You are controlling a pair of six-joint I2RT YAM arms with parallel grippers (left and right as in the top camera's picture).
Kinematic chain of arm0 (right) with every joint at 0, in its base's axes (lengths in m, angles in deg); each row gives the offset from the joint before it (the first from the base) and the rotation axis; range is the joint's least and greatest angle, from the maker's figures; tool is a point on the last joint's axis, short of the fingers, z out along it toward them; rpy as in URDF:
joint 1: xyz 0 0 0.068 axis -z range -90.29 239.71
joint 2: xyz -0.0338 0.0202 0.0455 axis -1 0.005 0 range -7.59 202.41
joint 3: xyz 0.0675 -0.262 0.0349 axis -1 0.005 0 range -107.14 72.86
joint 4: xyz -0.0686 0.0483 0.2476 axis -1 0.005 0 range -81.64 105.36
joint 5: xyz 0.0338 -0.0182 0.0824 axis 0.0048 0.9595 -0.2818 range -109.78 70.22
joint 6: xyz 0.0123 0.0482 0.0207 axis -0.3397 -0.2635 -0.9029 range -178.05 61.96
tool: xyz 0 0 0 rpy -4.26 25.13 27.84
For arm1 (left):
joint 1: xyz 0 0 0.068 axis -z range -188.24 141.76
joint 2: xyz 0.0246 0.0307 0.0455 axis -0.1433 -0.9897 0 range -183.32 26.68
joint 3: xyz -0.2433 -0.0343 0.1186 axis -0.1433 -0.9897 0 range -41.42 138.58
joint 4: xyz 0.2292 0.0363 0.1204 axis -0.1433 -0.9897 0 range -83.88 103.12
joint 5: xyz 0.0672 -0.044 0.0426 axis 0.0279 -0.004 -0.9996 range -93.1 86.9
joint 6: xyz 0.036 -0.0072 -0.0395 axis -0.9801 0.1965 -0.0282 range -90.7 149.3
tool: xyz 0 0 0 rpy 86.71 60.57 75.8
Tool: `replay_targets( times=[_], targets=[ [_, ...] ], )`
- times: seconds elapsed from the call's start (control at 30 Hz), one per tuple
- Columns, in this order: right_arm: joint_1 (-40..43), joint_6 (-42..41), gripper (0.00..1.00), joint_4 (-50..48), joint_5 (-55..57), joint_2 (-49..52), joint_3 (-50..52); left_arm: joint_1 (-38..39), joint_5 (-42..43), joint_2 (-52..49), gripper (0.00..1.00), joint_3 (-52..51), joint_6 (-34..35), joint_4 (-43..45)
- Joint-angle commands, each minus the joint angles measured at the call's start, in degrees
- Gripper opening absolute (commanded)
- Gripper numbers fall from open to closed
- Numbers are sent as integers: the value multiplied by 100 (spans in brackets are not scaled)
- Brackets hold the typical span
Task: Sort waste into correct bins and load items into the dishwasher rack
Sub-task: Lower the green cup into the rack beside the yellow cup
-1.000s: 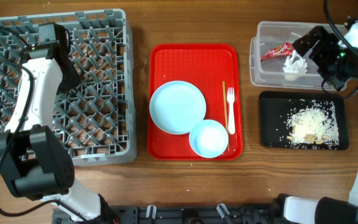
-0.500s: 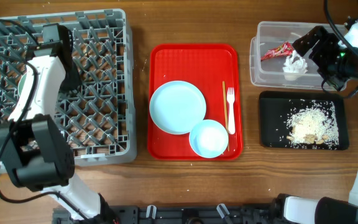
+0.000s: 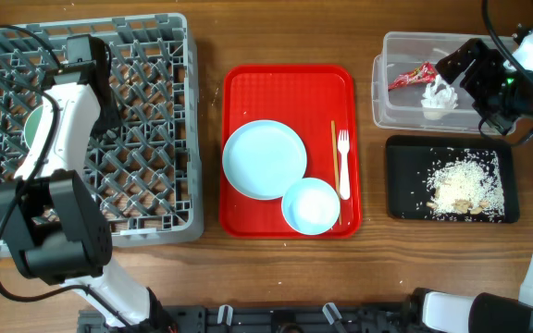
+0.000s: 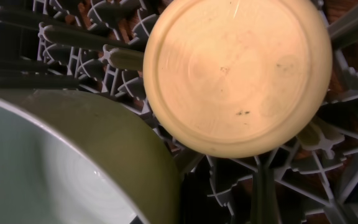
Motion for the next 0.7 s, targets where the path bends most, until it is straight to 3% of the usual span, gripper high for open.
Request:
replay_targets(
  times=[0.0, 0.37, 0.47, 0.67],
  targets=[
    [-13, 72, 100, -2, 76, 24, 4, -31, 0, -70, 4, -201, 201, 17],
    [-13, 72, 100, -2, 76, 24, 4, -37, 1613, 1036, 4, -197, 938, 669],
    [-13, 74, 100, -2, 76, 24, 4, -57, 1453, 1360, 4, -197, 977, 787],
    [-13, 74, 100, -2, 76, 24, 4, -57, 275, 1427, 4, -197, 903, 643]
  ],
)
